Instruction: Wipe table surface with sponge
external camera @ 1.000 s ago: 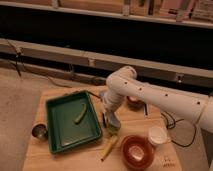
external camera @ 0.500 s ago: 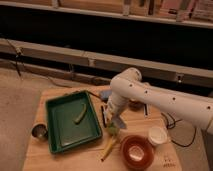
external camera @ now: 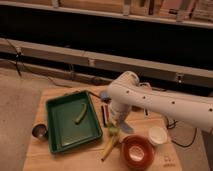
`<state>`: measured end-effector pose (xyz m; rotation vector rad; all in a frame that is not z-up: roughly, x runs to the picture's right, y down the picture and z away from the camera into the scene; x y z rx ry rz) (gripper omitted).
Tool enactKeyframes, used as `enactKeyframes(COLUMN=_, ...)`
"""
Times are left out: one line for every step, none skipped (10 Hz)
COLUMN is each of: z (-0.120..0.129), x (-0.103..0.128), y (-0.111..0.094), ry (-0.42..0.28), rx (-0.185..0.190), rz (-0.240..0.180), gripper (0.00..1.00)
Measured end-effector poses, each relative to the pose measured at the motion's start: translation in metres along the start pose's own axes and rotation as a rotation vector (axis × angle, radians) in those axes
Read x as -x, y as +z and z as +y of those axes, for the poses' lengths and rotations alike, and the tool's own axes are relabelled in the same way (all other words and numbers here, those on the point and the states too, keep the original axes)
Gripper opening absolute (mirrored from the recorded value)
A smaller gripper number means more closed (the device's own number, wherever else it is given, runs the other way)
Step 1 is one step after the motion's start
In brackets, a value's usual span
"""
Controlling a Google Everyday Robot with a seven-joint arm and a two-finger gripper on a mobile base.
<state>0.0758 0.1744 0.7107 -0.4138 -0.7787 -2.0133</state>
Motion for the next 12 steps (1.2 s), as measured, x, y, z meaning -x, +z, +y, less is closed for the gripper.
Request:
enactKeyframes(z=-0.002, x=0.002, y=0.003, ry=-0.011, rx=-0.001, rz=-0.004, gripper=0.02)
enactKeyframes(z=-0.008, x=0.001, y=0.006, ry=-0.029, rx=-0.009, rz=0.002, gripper=0.02)
enactKeyframes(z=-0.018, x=-0.003, y=0.008, ry=-0.055, rx=-0.021, rz=0.011, gripper=0.02)
enactKeyframes(z=-0.032, x=-0.009, y=0.010, ry=-0.088, rx=-0.034, rz=0.019, gripper=0.02)
enactKeyframes(z=-0.054, x=-0.021, y=0.011, ry=-0.134, rx=-0.053, rz=0.032, gripper=0.02)
enactKeyframes(z=-0.069, x=-0.029, y=0.011, ry=-0.166, rx=-0.067, rz=0.040, gripper=0.02)
enactKeyframes(z=-0.089, x=-0.041, y=0.012, ry=-0.212, rx=-0.086, rz=0.050, gripper=0.02)
enactKeyframes(z=-0.105, x=-0.049, y=0.013, ry=-0.254, rx=-0.105, rz=0.060, gripper=0.02)
enactKeyframes(z=-0.122, x=-0.058, y=0.014, ry=-0.303, rx=-0.131, rz=0.074, gripper=0.02)
enactKeyframes(z=-0.131, x=-0.062, y=0.014, ry=-0.332, rx=-0.147, rz=0.081, gripper=0.02)
enactKeyframes(z=-0.141, x=-0.068, y=0.014, ry=-0.362, rx=-0.160, rz=0.088, gripper=0.02)
enactKeyframes(z=-0.154, x=-0.075, y=0.014, ry=-0.392, rx=-0.170, rz=0.091, gripper=0.02)
